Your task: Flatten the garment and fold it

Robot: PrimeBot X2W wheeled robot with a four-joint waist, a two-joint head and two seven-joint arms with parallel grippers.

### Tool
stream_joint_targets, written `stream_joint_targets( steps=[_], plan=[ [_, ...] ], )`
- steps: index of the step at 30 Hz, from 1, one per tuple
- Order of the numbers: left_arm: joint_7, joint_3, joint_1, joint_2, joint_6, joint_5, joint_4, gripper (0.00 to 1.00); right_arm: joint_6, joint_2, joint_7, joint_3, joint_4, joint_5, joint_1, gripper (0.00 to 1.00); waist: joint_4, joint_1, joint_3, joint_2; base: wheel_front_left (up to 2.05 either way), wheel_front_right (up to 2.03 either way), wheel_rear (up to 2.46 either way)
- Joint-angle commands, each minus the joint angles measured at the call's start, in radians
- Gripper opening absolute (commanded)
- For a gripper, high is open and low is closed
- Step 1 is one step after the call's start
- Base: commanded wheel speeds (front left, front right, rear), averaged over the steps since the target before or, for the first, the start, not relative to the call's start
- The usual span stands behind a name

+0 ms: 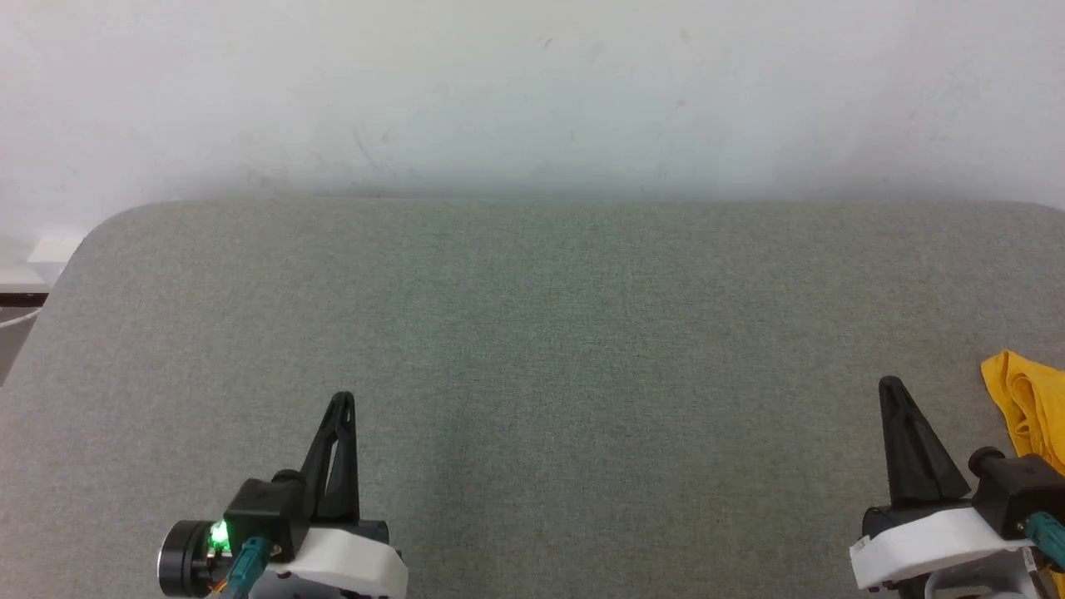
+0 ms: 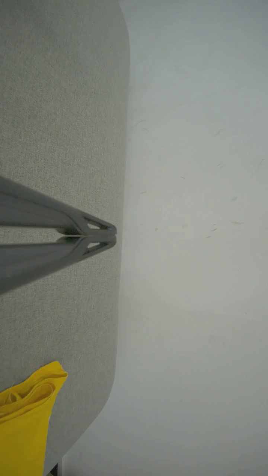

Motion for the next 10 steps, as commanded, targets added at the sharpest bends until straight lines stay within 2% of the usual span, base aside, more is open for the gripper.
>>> stream_joint_targets(
  steps=[1, 10],
  plan=[
    [0.005, 0.007, -0.012, 0.0, -0.004, 0.007, 0.0, 0.0, -0.001, 0.001, 0.005, 0.005, -0.006, -0.008, -0.013, 0.0, -0.001, 0.0, 0.0, 0.0, 0.0, 0.0, 0.0],
    [0.024, 0.013, -0.017, 0.0, -0.006, 0.012, 0.0, 0.0, -0.001, 0.001, 0.023, 0.013, -0.008, -0.015, -0.018, 0.0, -0.006, 0.0, -0.001, 0.0, 0.0, 0.0, 0.0]
  ],
)
